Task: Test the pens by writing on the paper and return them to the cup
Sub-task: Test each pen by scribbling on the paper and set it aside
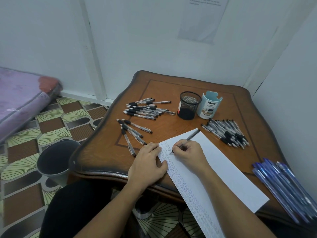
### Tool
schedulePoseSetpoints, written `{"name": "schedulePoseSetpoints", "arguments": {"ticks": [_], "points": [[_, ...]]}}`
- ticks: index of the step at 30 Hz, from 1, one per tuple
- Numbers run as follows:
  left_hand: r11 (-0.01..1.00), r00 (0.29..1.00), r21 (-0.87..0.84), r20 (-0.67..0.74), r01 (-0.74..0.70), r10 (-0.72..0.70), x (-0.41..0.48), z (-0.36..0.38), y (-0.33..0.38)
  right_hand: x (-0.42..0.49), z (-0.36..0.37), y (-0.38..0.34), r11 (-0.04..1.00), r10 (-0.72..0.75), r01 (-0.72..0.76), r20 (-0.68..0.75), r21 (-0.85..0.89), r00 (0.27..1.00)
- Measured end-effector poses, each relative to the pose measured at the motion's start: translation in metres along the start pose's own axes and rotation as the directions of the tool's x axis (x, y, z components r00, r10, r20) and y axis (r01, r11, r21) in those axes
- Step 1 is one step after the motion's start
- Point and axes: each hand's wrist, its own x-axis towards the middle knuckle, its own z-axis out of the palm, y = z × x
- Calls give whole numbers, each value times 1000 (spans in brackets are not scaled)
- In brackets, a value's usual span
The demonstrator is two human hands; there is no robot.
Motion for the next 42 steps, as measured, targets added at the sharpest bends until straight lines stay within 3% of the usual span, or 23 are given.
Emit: {"name": "schedulePoseSetpoints", "arguments": {"ticks": [8, 42], "points": [[1000, 1000, 4, 12, -7, 7, -1, -1, -1, 0, -4, 0, 993, 47, -43, -38, 108, 998], [1000, 1000, 4, 19, 4, -5, 0, -1, 0, -1, -2, 1, 999, 24, -24, -11, 38, 1000]]}}
